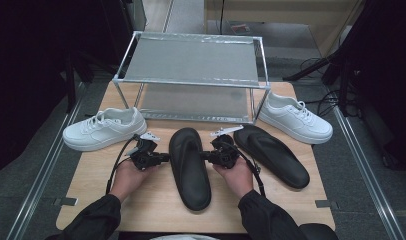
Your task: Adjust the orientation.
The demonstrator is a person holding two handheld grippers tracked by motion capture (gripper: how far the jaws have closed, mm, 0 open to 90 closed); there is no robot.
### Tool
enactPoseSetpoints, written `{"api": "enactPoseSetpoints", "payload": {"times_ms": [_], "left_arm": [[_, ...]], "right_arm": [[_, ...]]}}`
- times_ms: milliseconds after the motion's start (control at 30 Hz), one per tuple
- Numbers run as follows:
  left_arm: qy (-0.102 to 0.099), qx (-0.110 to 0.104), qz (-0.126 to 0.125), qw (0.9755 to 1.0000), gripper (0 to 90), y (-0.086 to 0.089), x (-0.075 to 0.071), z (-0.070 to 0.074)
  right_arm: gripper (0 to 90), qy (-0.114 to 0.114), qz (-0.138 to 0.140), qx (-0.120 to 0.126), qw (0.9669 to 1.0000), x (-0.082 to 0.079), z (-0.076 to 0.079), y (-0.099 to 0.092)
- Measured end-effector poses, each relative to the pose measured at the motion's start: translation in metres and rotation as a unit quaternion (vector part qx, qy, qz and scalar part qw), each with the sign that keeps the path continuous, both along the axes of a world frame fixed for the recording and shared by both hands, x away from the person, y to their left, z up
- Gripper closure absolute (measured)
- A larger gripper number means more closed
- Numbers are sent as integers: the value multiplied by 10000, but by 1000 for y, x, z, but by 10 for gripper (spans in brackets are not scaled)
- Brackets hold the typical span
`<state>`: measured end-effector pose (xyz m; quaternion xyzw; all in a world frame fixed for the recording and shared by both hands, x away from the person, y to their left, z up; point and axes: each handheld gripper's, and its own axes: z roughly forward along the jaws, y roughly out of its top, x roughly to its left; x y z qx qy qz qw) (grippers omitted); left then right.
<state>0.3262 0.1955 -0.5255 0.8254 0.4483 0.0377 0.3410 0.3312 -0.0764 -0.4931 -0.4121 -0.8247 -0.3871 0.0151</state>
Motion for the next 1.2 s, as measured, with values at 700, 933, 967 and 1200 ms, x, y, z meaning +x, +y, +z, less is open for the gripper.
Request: {"api": "enactPoseSetpoints", "payload": {"times_ms": [700,933,967,1200], "left_arm": [[275,-406,93,9988,889,0,26,-3],[319,-410,-161,9985,708,5,25,7],[323,-534,-167,9979,666,6,24,10],[196,-715,-294,9968,441,14,17,20]], "right_arm": [[813,-311,-253,119,9991,-6,-5,-7],[666,-619,-256,178,9976,-3,0,-16],[640,-665,-190,184,9974,-4,1,-17],[514,-820,49,256,9963,-10,8,-22]]}}
